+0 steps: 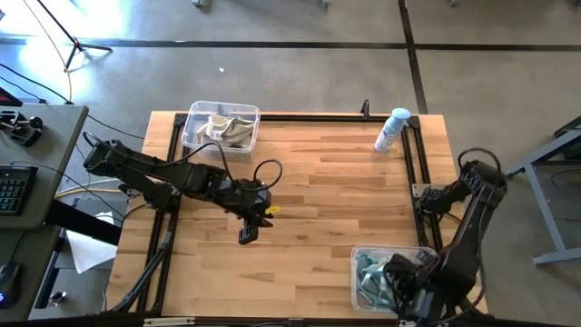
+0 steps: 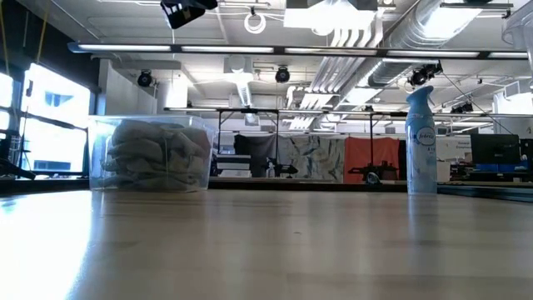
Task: Sort microfiber towel by color & place in baskets
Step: Put the blue microfiber towel into the bottom transparent bin
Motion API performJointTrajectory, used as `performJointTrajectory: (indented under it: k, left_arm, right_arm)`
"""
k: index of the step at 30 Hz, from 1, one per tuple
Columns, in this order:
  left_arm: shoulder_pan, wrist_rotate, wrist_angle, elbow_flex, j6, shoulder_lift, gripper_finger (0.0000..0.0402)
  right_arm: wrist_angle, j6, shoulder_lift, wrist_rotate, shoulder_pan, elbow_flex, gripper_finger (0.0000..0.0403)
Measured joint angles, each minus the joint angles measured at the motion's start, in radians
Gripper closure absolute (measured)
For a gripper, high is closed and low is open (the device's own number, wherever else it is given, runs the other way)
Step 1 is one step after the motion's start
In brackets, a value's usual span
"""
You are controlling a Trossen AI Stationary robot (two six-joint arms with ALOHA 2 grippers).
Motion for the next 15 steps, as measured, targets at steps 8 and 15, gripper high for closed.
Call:
performJointTrajectory:
  k: [8, 15]
  left_arm:
    - [0.000, -0.019, 0.005, 0.000, 0.000, 0.000, 0.0293]
    - [0.000, -0.020, 0.004, 0.000, 0.000, 0.000, 0.0293]
  right_arm:
    - [-0.004, 0.064, 0.125, 0.000, -0.001, -0.002, 0.0400]
    - [-0.008, 0.379, 0.148, 0.076, 0.005, -0.002, 0.0400]
